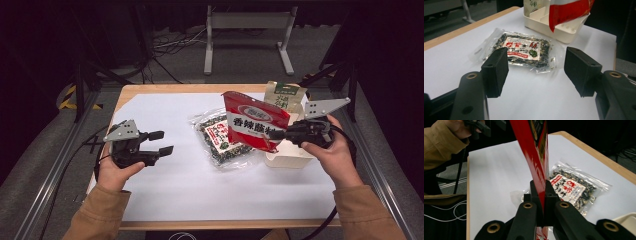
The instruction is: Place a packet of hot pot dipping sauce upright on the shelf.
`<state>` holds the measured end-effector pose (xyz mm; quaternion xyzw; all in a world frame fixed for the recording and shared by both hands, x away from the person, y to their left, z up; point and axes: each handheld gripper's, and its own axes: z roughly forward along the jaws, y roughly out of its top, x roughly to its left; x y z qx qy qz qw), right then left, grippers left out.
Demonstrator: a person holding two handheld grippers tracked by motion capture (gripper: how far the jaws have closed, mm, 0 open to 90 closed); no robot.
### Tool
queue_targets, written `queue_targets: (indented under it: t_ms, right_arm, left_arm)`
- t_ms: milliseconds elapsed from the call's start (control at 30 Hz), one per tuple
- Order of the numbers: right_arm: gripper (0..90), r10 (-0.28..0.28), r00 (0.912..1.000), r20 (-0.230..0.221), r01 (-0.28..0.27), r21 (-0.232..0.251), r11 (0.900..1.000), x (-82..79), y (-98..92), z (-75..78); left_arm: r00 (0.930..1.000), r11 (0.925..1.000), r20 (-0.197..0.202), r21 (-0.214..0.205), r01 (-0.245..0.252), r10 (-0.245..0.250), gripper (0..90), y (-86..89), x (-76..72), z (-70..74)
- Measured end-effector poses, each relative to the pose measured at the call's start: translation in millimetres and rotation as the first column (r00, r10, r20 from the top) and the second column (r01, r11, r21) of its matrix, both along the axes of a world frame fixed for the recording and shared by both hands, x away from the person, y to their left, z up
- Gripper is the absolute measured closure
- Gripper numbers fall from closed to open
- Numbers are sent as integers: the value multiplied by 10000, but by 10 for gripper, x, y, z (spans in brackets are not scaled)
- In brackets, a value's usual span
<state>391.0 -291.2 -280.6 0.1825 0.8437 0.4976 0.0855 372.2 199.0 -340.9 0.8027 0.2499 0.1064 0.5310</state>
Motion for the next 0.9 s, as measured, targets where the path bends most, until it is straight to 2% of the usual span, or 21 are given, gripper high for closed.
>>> queue_targets:
  t_ms: [233, 600, 700, 900]
  right_arm:
    - [896, -278, 9996, 98, 278, -38, 9996, 95, -128, 20]
    - [897, -619, 9974, 367, 624, -123, 9980, 233, -251, 70]
    - [896, -766, 9959, 483, 772, -110, 9970, 285, -302, 83]
    - [897, -1039, 9933, 516, 1046, -121, 9944, 384, -379, 88]
  left_arm:
    - [9994, 9994, -28, 4, -349, 349, 352, 82, 22, -76]
    - [9980, 9980, -228, -184, -600, 596, 323, 147, 83, -188]
    - [9973, 9976, -225, -58, -696, 694, 317, 192, 112, -242]
    - [9965, 9967, -232, -119, -804, 801, 317, 234, 135, -282]
